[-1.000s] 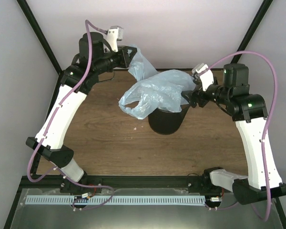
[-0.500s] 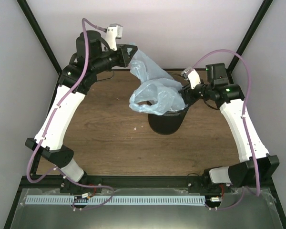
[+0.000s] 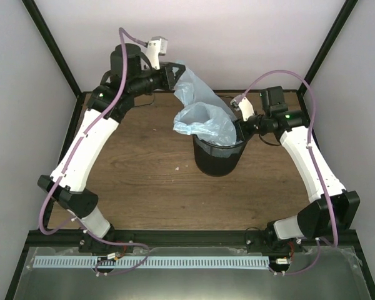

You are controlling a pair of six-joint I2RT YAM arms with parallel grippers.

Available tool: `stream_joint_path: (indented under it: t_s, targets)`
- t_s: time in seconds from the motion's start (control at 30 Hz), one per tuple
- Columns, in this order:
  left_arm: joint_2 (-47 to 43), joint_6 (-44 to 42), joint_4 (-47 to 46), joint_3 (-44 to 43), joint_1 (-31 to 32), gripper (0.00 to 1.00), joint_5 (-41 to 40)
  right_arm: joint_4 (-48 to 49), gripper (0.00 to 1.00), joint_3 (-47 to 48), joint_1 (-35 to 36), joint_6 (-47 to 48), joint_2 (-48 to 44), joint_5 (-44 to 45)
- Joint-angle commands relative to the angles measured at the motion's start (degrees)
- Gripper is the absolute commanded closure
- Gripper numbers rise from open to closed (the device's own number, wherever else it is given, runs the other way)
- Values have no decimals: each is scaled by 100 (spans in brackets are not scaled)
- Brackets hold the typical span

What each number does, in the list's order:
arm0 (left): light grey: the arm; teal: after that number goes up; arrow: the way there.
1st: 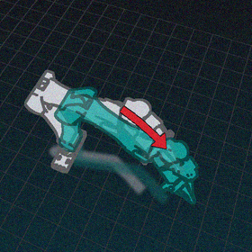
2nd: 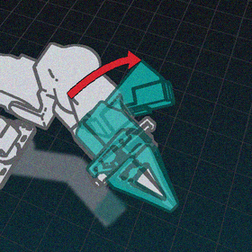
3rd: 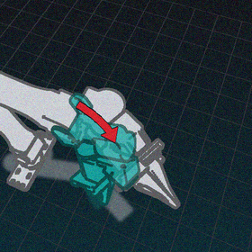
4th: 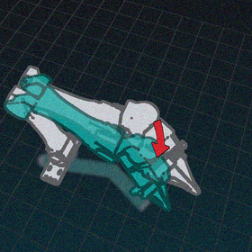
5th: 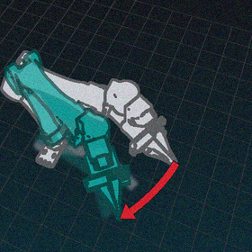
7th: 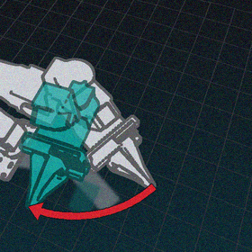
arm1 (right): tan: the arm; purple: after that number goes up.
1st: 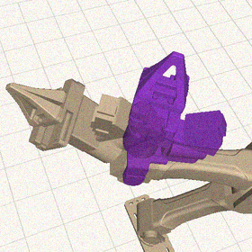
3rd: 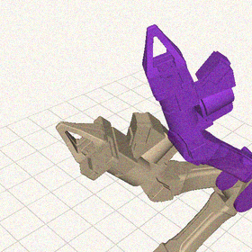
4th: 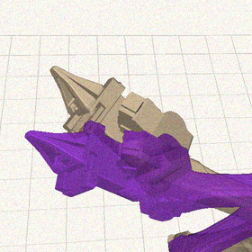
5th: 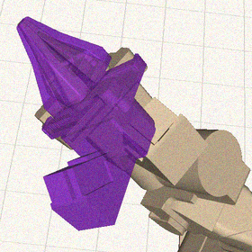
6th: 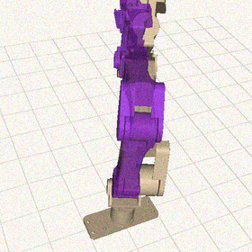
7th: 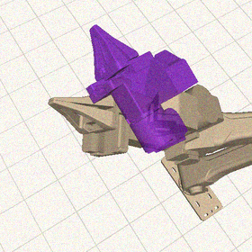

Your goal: Put the trash bags into the trash bin

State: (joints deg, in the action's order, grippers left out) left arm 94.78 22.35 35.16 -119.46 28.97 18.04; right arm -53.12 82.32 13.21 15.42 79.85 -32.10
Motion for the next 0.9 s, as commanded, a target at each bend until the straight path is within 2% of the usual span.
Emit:
stream_joint_path:
  t_s: [0.0,0.03,0.1,0.13,0.2,0.33,0.53,0.87]
  targets:
    - [84,70,-193,383,-1,96,236,-286,49,437,-265,-74,-199,-229]
    - [46,67,-229,480,10,96,261,-486,47,704,-489,-50,-223,-547]
    - [-48,99,-350,698,12,96,320,-894,33,1243,-810,55,-205,-980]
    - [-105,134,-430,836,14,96,342,-1024,27,1416,-887,129,-216,-1009]
    - [-200,199,-593,1083,16,96,456,-1058,22,1478,-974,237,-336,-871]
    - [-364,328,-806,1473,35,96,652,-970,21,1290,-996,453,-480,-1033]
    - [-731,444,-1159,2027,53,96,698,-1335,18,1356,-945,1883,-864,-2532]
    - [-1052,611,-1384,2164,77,96,719,-1685,14,1387,462,2278,-295,-1472]
